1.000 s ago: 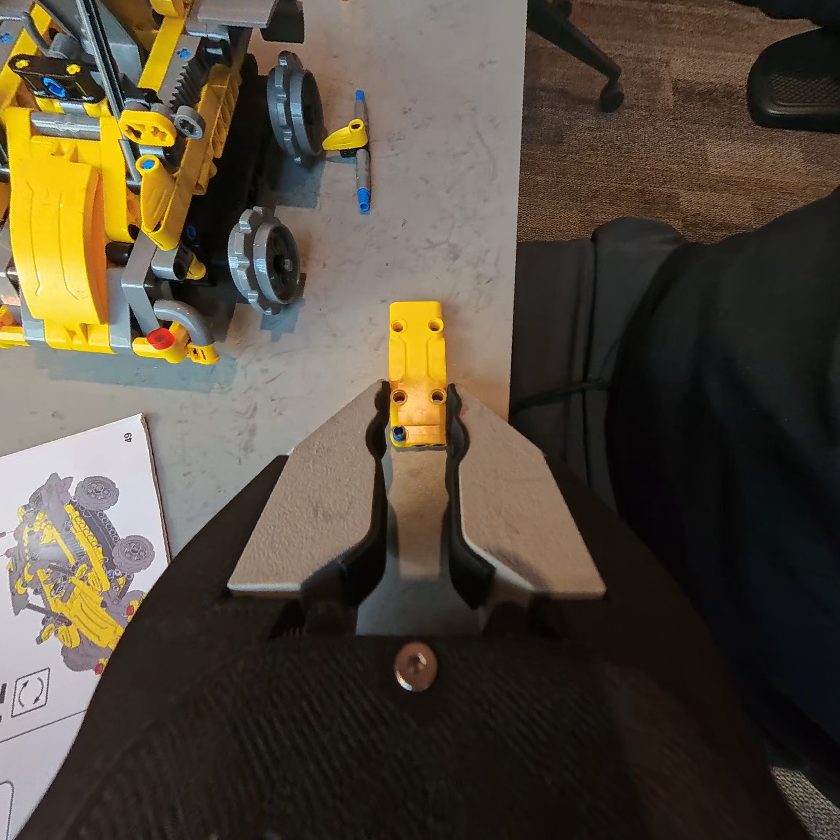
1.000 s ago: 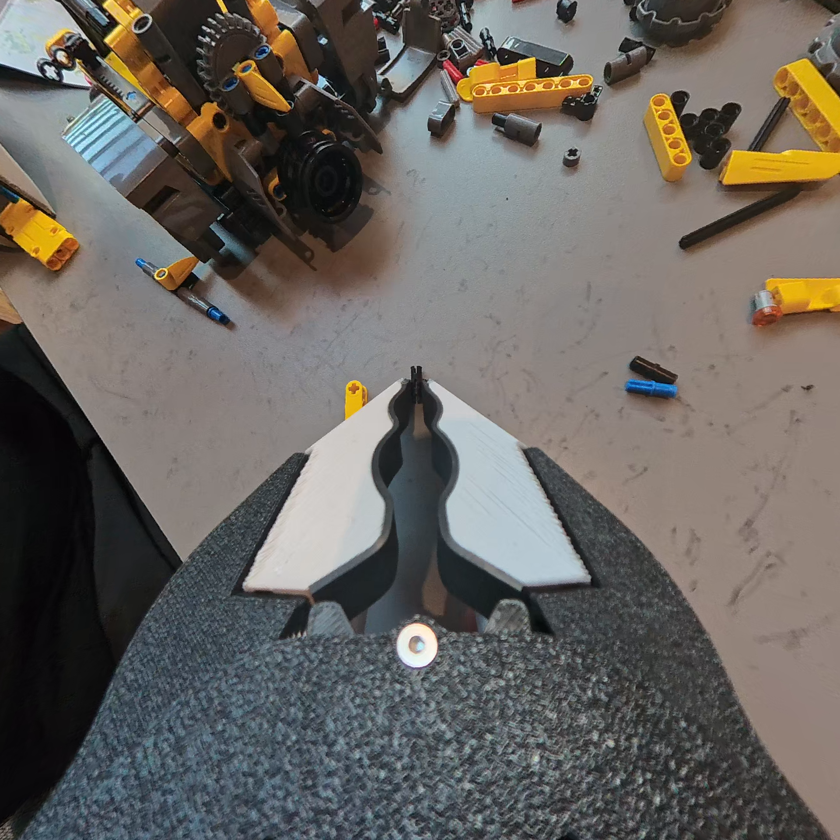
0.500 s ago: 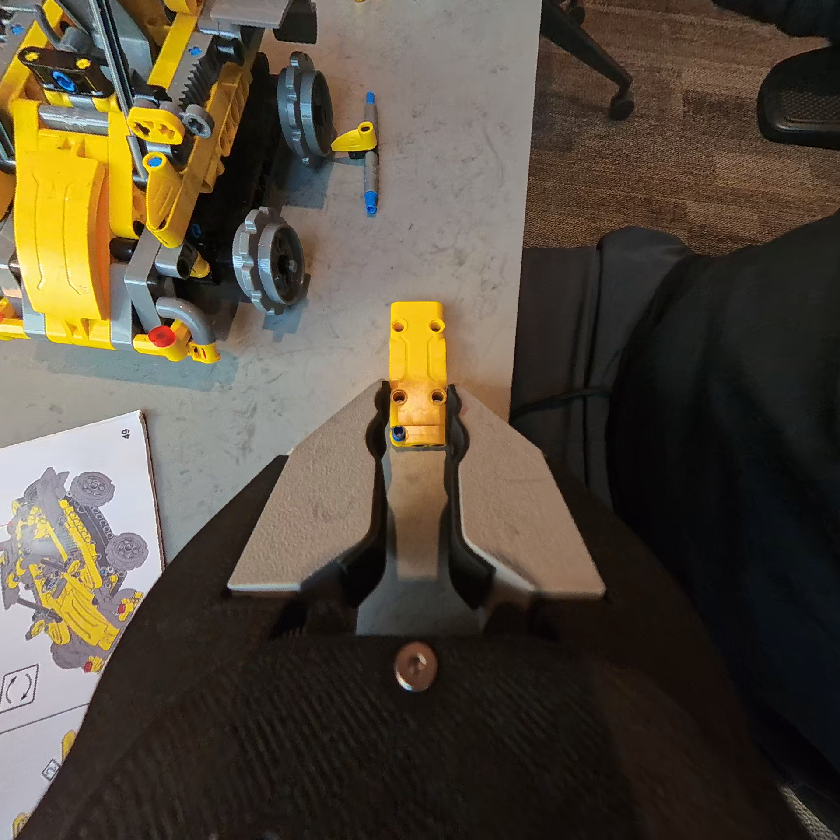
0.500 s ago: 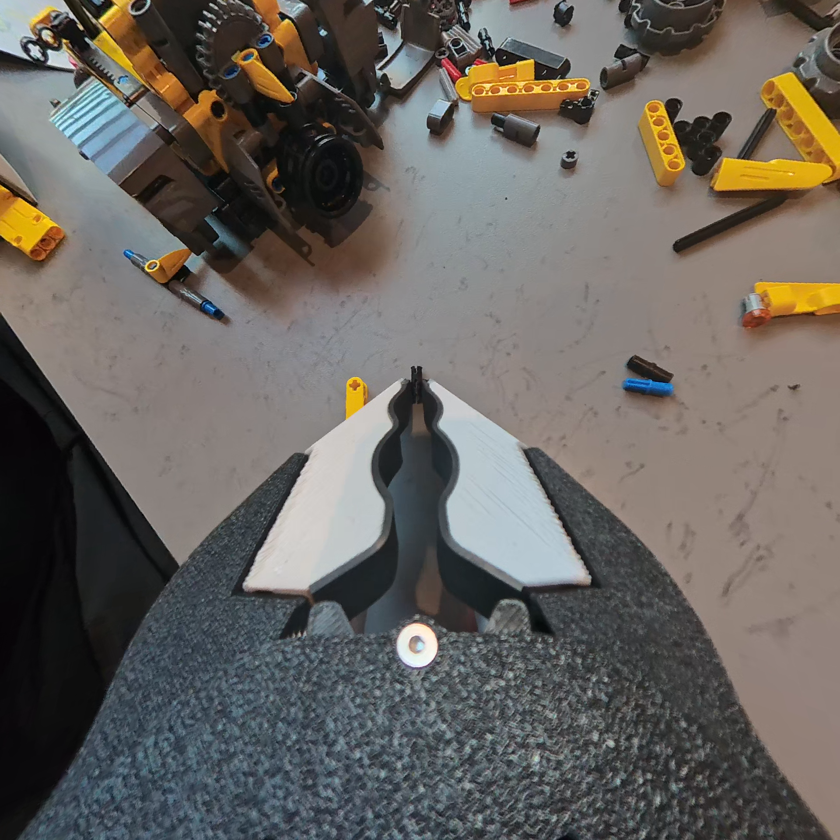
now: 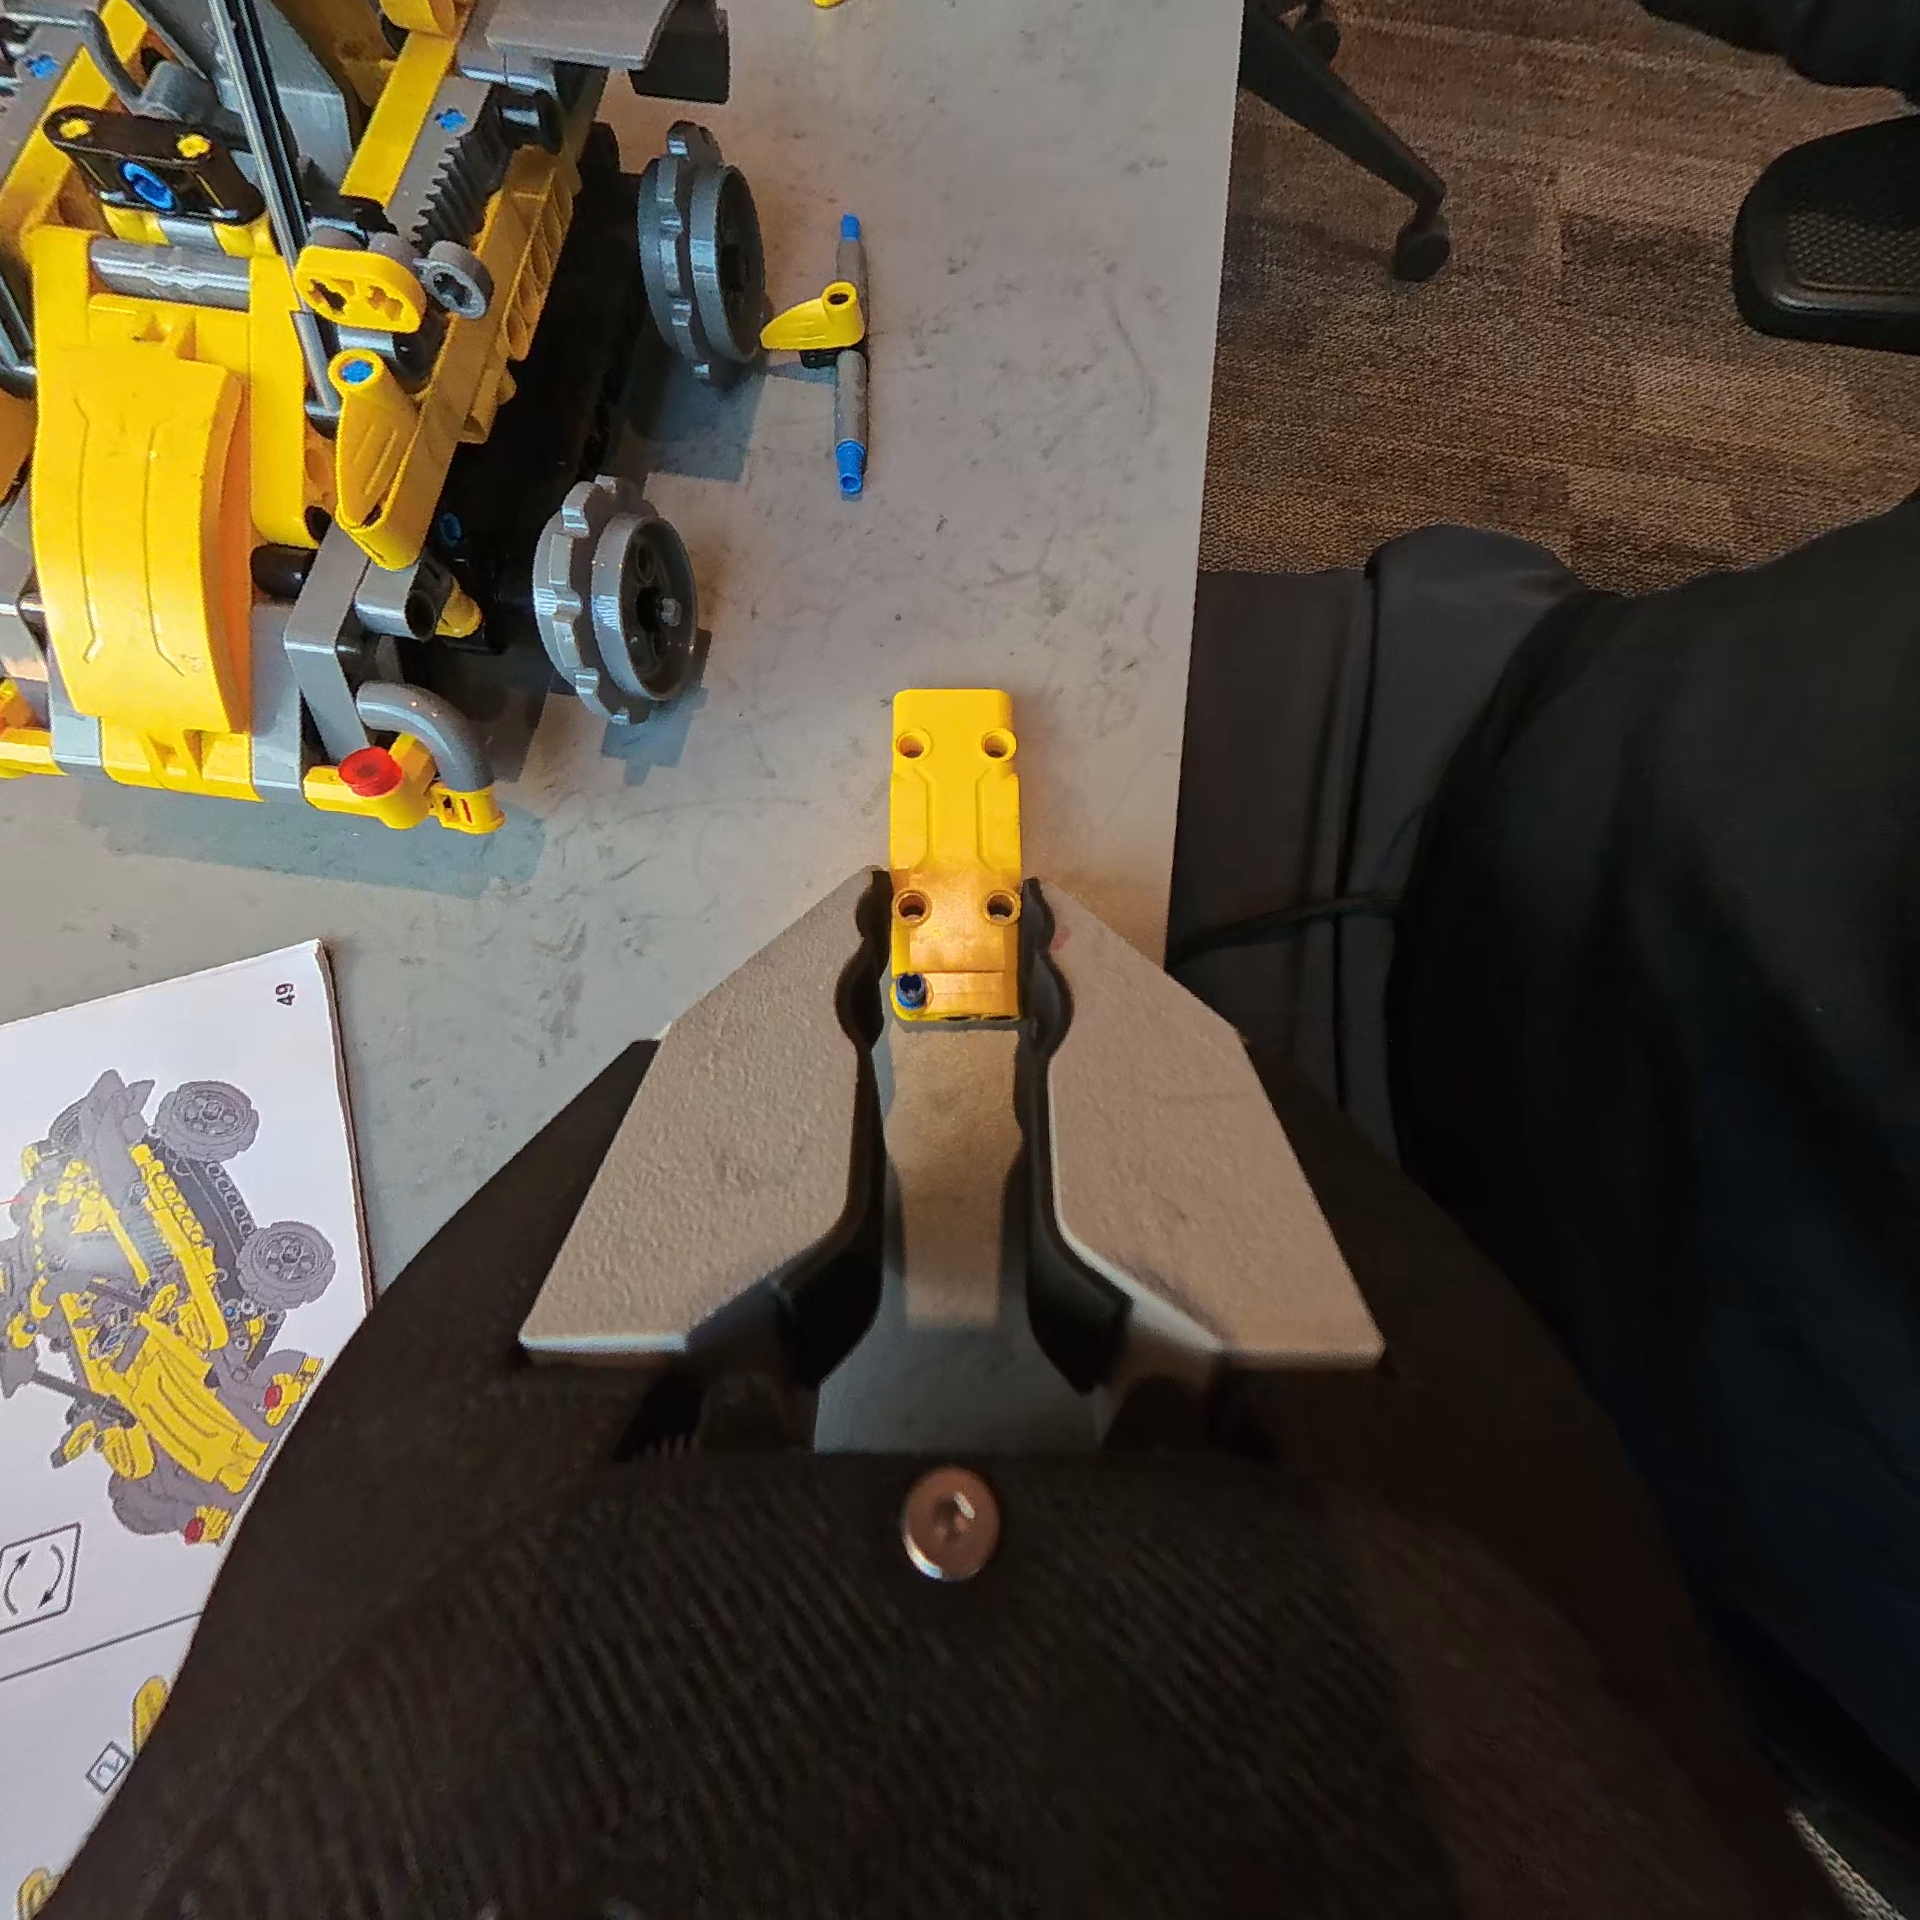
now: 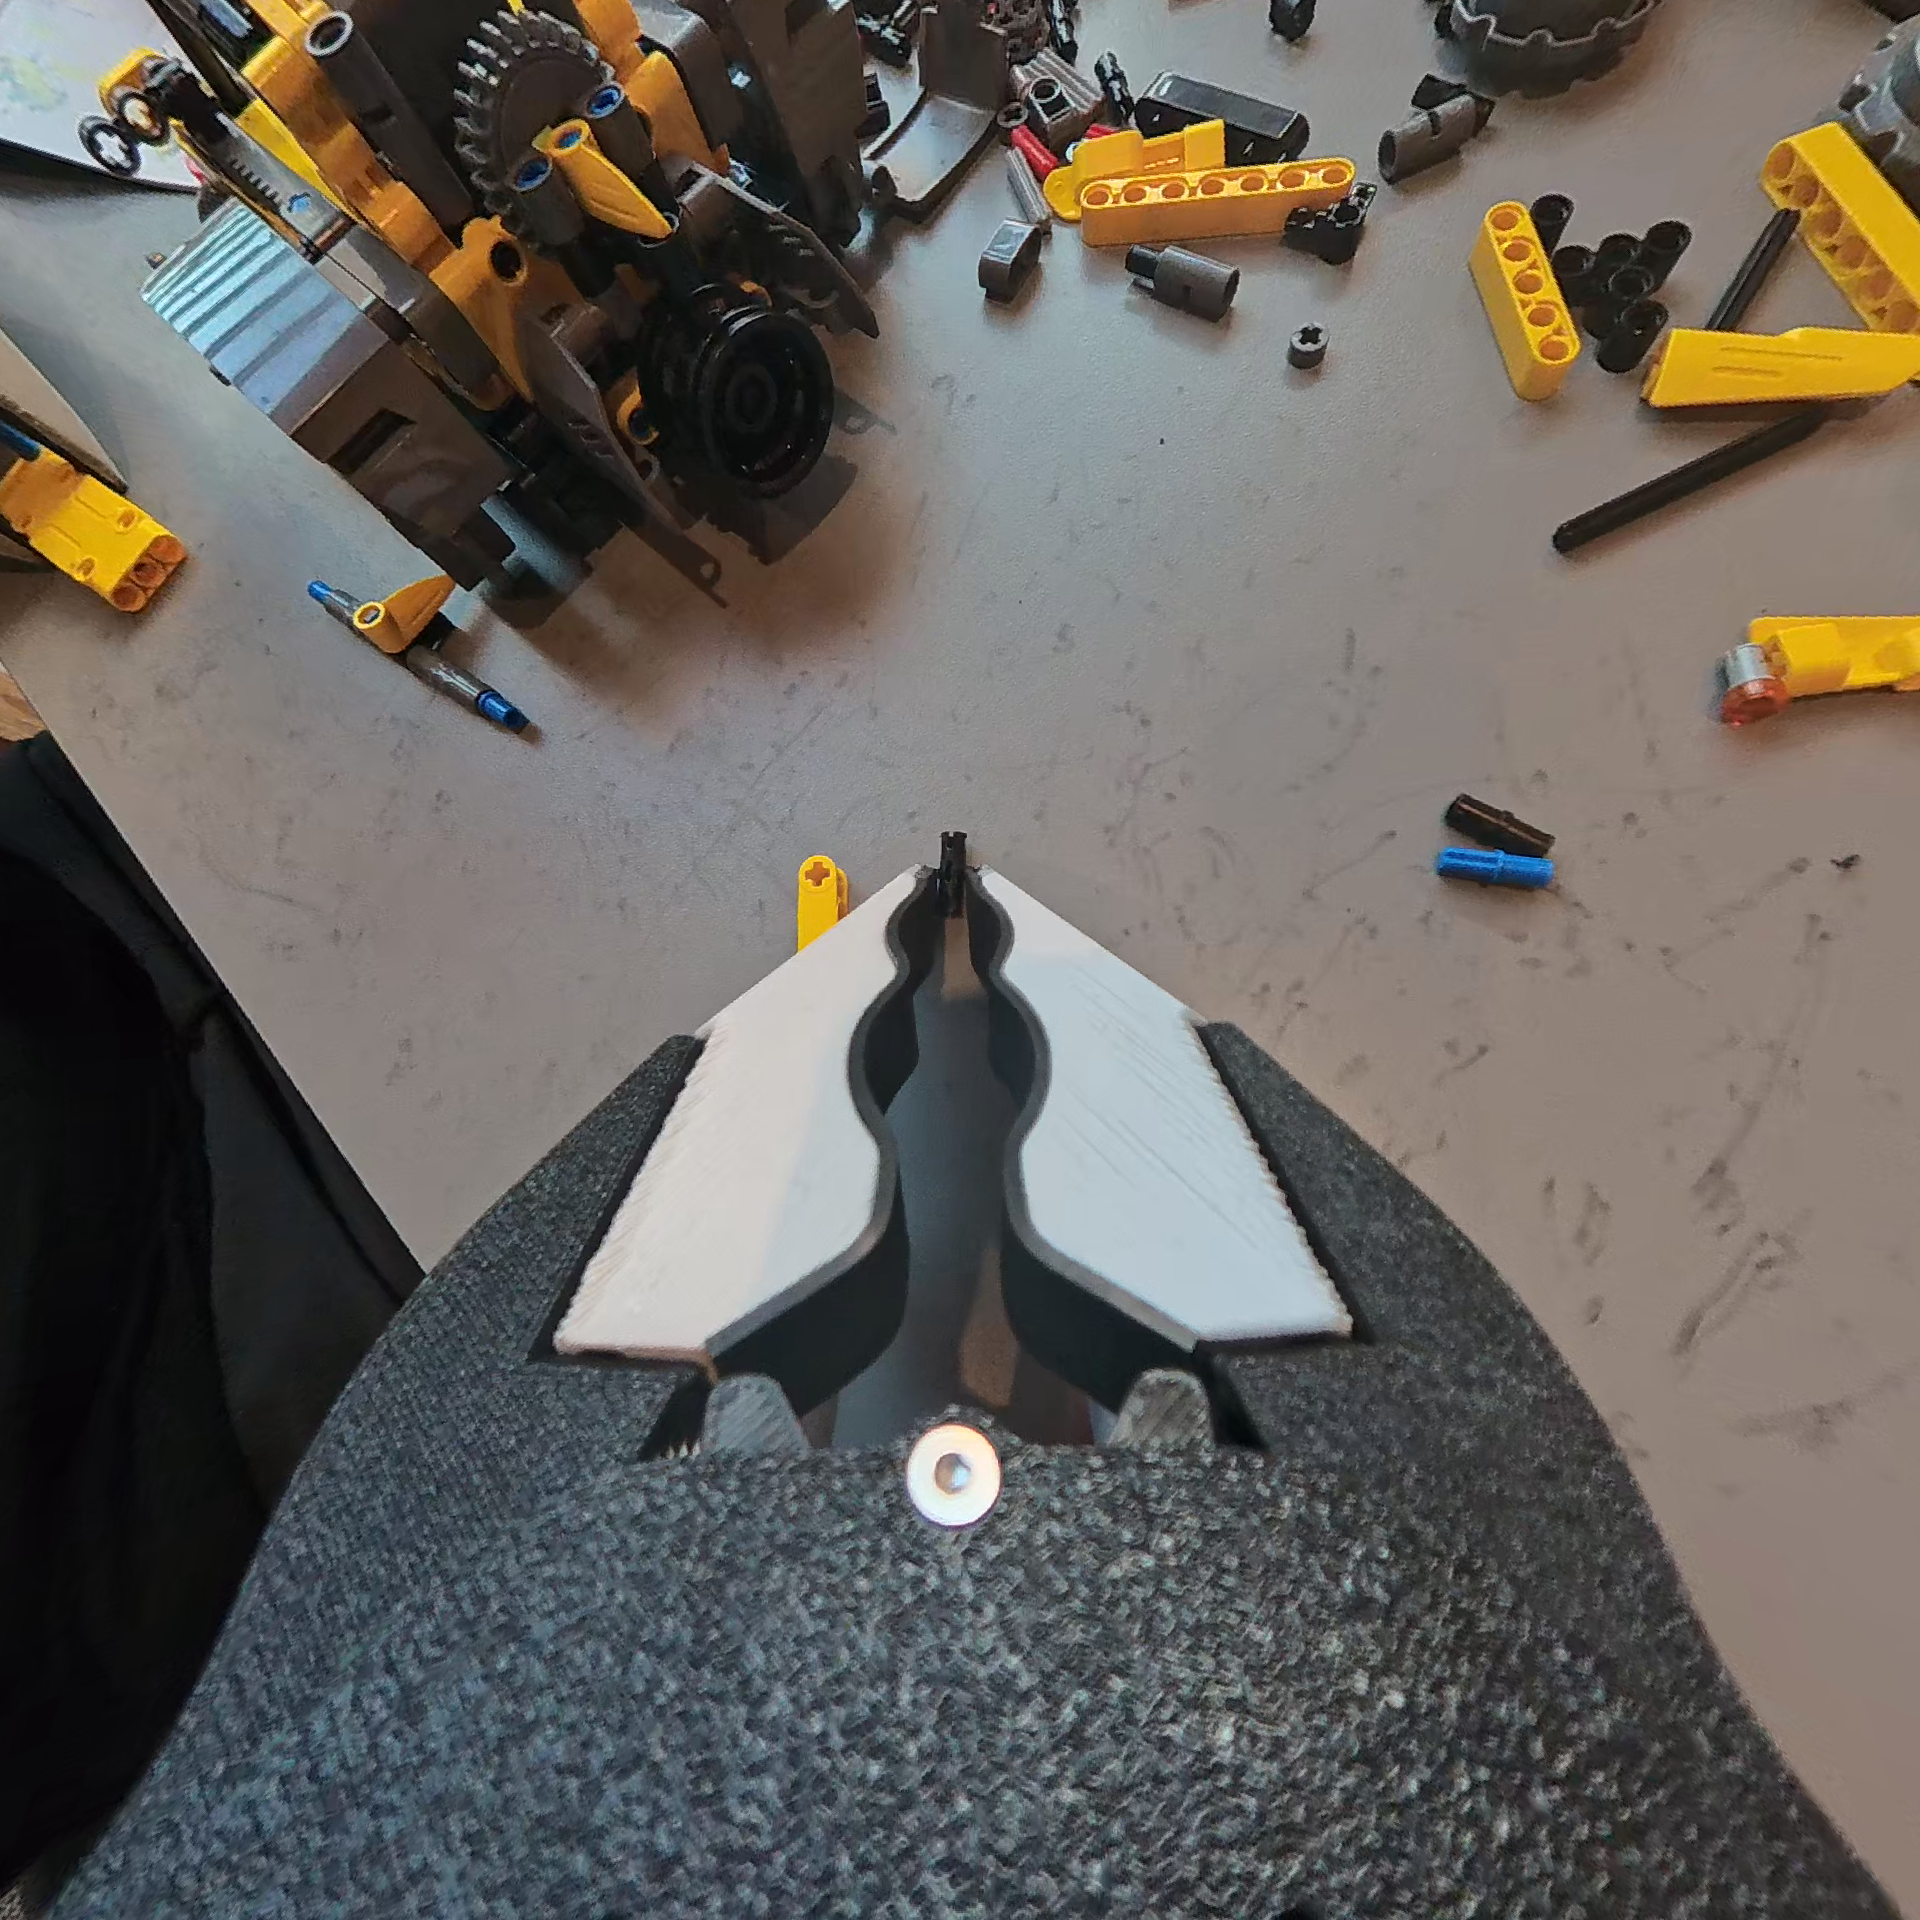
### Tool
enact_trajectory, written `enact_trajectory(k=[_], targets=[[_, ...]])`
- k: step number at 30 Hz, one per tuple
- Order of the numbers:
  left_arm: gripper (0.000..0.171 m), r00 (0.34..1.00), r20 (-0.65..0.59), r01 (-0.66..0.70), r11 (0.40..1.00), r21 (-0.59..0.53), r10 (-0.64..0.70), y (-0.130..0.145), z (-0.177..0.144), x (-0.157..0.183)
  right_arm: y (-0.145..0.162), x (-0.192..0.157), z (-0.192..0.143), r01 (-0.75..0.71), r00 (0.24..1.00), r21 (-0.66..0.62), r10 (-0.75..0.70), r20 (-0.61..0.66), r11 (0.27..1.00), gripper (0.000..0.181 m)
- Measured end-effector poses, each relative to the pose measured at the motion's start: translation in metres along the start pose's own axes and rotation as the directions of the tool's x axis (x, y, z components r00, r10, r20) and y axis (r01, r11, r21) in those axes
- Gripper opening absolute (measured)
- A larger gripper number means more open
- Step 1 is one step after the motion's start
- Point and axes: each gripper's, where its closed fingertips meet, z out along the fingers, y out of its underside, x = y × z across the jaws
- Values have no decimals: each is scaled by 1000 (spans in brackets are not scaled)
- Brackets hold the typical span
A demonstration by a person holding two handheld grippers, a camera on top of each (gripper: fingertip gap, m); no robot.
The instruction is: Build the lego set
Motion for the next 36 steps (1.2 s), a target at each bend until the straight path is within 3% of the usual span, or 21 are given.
enact_trajectory(k=[13,26,36], targets=[[22,1000,7,6,1000,0,-6,0,0,0,5,-5,-4,-8,1000,-1,8,4,1000,4],[22,1000,7,7,1000,1,-7,0,1,0,8,-51,3,-50,994,26,47,97,998,4],[22,1000,16,14,1000,1,-14,-1,1,-1,9,-62,6,-9,997,19,7,75,1000,4]])
